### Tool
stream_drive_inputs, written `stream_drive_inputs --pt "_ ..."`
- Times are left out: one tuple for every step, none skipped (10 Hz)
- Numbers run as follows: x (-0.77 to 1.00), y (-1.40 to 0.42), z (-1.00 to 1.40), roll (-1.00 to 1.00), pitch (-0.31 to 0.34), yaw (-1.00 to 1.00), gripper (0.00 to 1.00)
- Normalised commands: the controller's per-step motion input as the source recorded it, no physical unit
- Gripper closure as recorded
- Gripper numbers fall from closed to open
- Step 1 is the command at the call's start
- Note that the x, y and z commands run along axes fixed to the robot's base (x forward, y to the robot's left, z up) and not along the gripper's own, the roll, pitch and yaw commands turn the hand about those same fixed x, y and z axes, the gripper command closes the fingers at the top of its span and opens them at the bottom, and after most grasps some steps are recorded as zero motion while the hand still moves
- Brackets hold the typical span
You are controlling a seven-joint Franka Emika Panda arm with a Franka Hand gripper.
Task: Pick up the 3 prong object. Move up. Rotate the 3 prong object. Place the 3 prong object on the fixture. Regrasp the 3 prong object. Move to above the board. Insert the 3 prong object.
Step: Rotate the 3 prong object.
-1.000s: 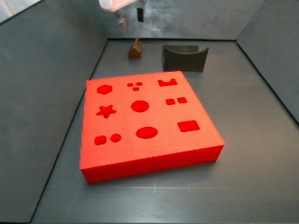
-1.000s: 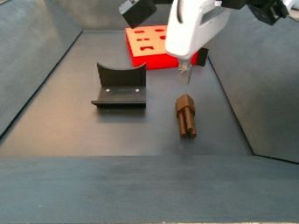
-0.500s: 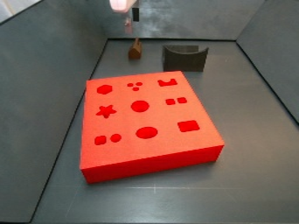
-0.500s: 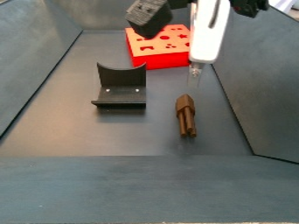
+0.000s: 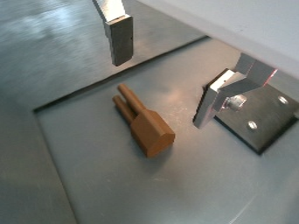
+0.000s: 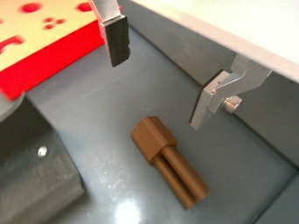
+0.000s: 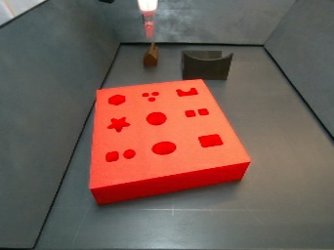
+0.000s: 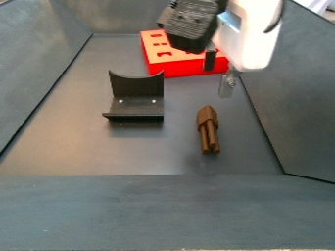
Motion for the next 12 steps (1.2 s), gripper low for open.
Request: stream_drive_inputs --pt "0.04 0.0 -0.03 0.0 -0.011 1.0 0.0" --pt "0.04 0.0 -0.03 0.0 -0.012 1.0 0.0" --pt "0.04 0.0 -0.03 0.0 -0.012 1.0 0.0" --pt "0.04 0.0 -0.03 0.0 -0.013 1.0 0.0" --pt "0.04 0.0 -0.03 0.0 -0.014 1.0 0.0" --pt "0.04 0.0 -0.03 0.0 -0.015 1.0 0.0" --pt "0.04 0.0 -0.03 0.0 -0.016 1.0 0.0" --pt "0.04 0.0 -0.03 0.0 -0.017 1.0 0.0" --pt "0.04 0.0 -0.03 0.0 -0.019 1.0 0.0" --pt "0.04 0.0 -0.03 0.0 -0.02 1.0 0.0" --pt "0.04 0.0 -0.03 0.01 -0.022 1.0 0.0" --pt "0.04 0.0 -0.03 0.01 -0.024 1.0 0.0"
